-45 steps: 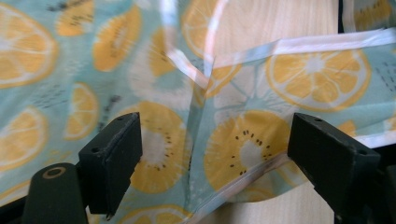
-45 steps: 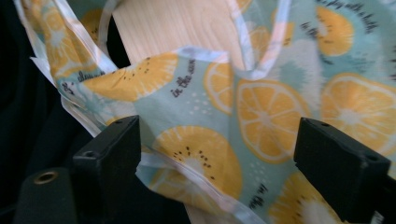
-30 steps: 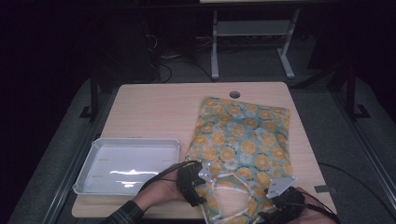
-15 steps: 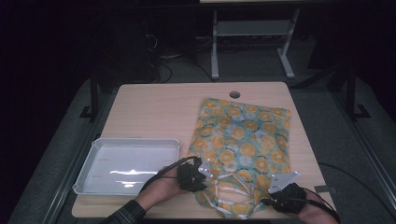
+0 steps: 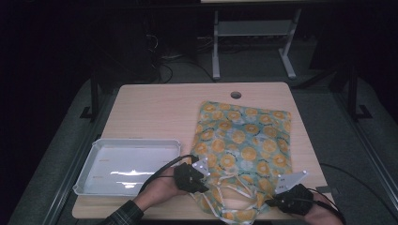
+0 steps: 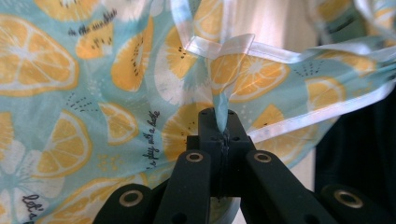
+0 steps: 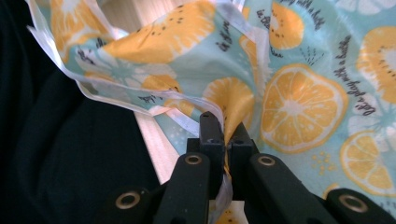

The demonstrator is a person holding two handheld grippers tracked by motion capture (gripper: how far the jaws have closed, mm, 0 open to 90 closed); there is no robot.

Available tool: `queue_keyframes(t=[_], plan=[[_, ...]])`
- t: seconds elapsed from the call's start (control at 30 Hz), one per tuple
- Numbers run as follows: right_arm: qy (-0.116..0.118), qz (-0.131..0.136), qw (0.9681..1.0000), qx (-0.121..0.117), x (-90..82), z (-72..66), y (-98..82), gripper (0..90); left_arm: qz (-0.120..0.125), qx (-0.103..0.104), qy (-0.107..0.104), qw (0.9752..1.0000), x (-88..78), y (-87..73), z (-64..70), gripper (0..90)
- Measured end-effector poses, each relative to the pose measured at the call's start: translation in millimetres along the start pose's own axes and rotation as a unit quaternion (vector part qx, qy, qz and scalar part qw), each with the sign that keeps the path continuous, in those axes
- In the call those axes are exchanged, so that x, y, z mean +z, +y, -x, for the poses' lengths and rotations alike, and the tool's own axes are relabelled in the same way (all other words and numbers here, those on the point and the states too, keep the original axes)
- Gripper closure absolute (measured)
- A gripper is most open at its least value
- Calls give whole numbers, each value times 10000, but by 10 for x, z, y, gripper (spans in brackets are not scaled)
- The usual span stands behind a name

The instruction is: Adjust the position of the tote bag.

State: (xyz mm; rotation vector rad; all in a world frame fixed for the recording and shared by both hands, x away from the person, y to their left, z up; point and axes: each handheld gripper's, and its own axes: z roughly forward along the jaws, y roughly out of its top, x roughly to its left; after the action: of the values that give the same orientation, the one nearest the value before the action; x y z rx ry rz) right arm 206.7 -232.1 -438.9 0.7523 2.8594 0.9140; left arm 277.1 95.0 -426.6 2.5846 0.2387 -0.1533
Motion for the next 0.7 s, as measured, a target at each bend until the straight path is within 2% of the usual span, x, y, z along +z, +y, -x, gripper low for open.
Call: queue_keyframes(t=[0.17, 0.33, 0.37, 0.53, 0.57, 0.67, 0.7], plan=[[2, 137, 9999, -16, -65, -8, 10, 887, 242, 38, -29, 9997, -151, 10, 16, 899], [-116, 391, 9991, -75, -215, 17, 106, 889, 629, -28, -87, 9980, -332, 59, 22, 899], [-127, 422, 9990, -105, -242, 22, 122, 889, 629, -28, -87, 9980, -332, 59, 22, 899], [-133, 597, 9979, -200, -370, -40, 177, 889, 812, 92, -168, 9965, -459, 89, 116, 900], [-115, 649, 9975, -263, -401, -61, 188, 889, 901, 148, -204, 9956, -530, 103, 166, 900], [-136, 759, 9965, -309, -480, -90, 228, 889, 960, 200, -133, 9951, -603, 118, 179, 899], [-152, 792, 9962, -330, -502, -86, 241, 889, 1076, 194, -84, 9940, -676, 133, 161, 899]])
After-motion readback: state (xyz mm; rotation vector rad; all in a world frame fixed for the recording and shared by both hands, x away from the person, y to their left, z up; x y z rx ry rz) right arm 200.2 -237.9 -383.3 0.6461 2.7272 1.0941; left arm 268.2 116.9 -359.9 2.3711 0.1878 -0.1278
